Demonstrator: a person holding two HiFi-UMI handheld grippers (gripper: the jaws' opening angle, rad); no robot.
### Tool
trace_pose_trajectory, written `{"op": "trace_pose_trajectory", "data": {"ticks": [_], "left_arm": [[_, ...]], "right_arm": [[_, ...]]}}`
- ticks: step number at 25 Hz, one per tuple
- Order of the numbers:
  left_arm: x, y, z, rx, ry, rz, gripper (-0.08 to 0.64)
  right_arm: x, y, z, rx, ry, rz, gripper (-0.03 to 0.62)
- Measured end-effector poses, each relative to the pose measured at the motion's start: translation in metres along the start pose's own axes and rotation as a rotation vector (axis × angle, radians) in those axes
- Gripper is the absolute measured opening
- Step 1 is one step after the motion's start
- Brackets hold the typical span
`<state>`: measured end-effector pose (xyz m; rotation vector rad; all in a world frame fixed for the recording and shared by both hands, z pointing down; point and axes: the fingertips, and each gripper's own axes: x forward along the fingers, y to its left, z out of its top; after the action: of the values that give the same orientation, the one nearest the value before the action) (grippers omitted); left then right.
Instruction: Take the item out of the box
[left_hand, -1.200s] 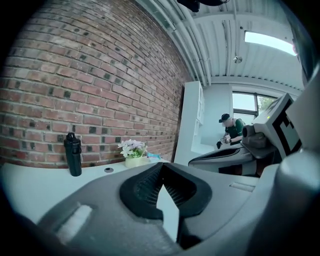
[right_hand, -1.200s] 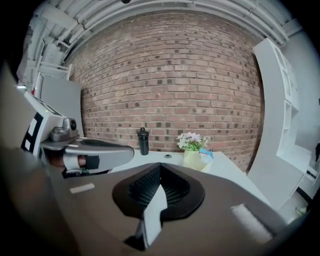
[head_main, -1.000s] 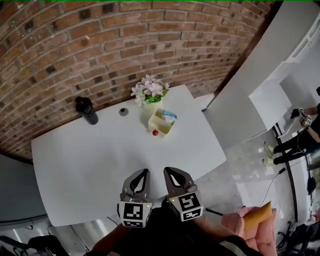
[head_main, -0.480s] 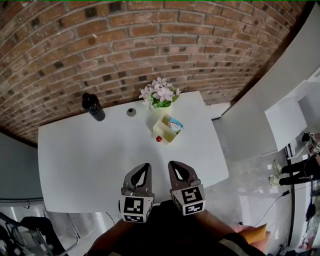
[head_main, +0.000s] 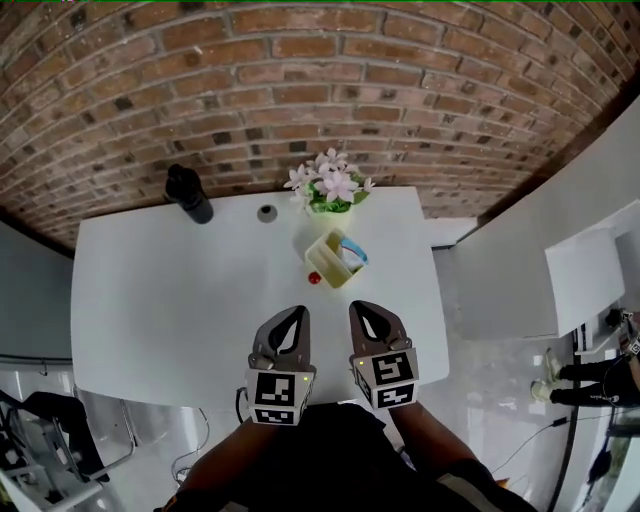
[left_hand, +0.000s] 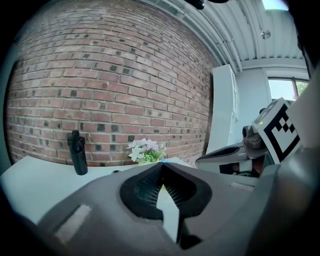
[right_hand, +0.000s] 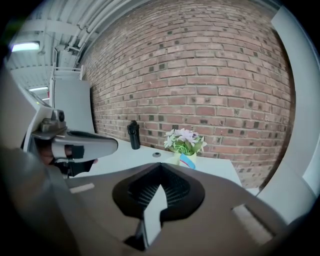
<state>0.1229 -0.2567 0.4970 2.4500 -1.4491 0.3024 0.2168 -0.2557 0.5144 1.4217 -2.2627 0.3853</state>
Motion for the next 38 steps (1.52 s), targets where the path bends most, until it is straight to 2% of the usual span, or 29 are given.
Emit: {"op": "trace_pose_trajectory", "data": {"ticks": [4, 12, 13, 15, 19, 23, 31, 38], "left_arm": [[0.019, 0.007, -0.015, -0.025, 0.029, 0.038, 0.005], [0.058, 0.021, -0.031, -0.025, 0.07, 0.08, 0.005], [0.062, 0.021, -0.033, -0.03, 0.078, 0.079, 0.005], [0.068, 0.02, -0.039, -0.054, 0.096, 0.068, 0.006], [0.081, 0.021, -0.045, -0.084, 0.12, 0.061, 0.005], [0.093, 0.024, -0.048, -0.097, 0.128, 0.061, 0.006], [0.113, 0.022, -0.049, -0.101, 0.142, 0.044, 0.006], [0.124, 0.021, -0.05, -0.089, 0.154, 0.038, 0.006]], "right_arm": [[0.018, -0.02, -0.003, -0.03, 0.021, 0.003, 0.002], [0.051, -0.047, -0.01, -0.05, 0.038, 0.007, 0.003], [0.054, -0.05, -0.012, -0.05, 0.041, 0.006, 0.003], [0.059, -0.056, -0.014, -0.045, 0.045, 0.001, 0.043], [0.067, -0.067, -0.014, -0.039, 0.043, -0.016, 0.048], [0.076, -0.075, -0.018, -0.044, 0.063, -0.012, 0.085], [0.1, -0.085, -0.034, -0.051, 0.128, 0.022, 0.149], [0.114, -0.09, -0.039, -0.075, 0.159, 0.056, 0.161]]}}
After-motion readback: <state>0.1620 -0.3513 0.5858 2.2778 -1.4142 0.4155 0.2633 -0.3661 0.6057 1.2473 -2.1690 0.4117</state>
